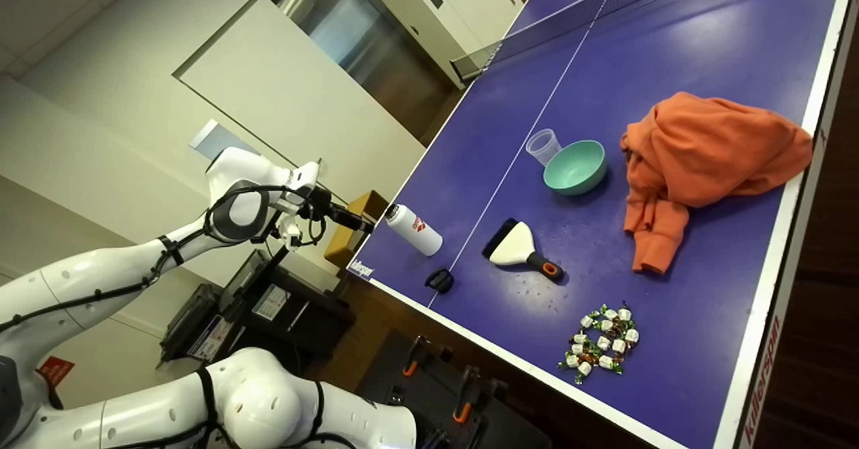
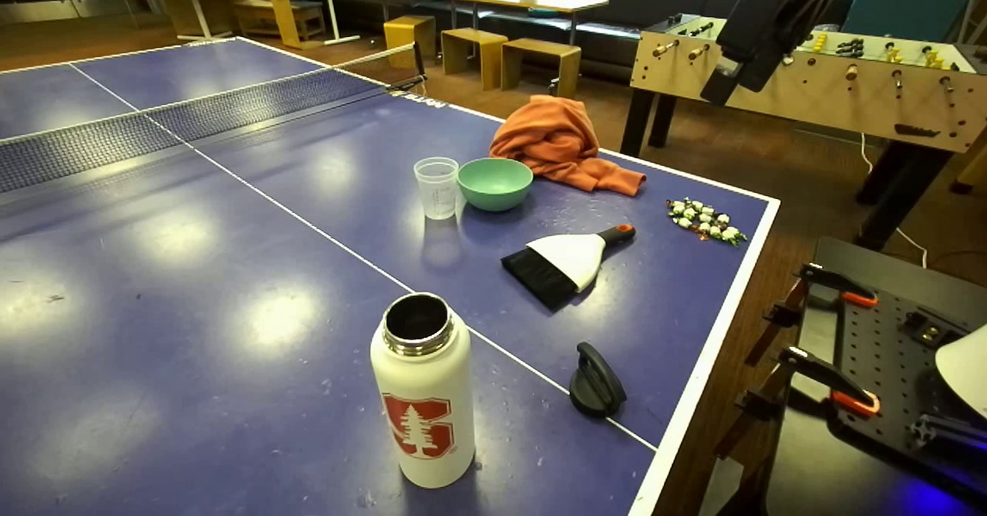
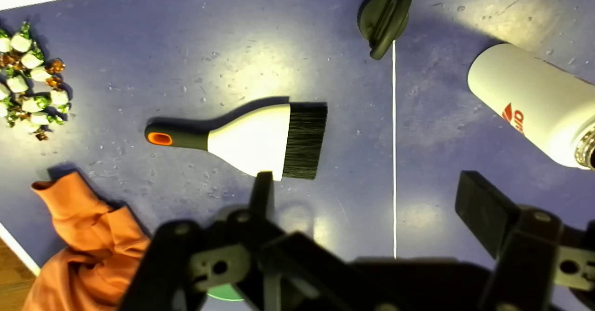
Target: Sweep the candy to the left using the white and black brush
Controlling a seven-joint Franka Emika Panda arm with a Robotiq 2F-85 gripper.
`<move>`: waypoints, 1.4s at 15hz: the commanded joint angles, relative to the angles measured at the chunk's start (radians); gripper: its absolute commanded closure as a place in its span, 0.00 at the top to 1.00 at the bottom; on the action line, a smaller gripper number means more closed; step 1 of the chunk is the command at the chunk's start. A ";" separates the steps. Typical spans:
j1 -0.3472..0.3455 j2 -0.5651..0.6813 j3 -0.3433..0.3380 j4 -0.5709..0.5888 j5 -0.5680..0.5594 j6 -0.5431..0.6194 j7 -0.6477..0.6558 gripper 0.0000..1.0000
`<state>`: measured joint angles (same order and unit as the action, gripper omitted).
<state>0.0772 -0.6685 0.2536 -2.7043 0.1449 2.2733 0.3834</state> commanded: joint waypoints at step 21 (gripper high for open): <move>-0.090 0.081 -0.122 0.055 0.096 0.029 0.113 1.00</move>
<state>0.0304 -0.6533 0.1708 -2.6876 0.2012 2.2771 0.4600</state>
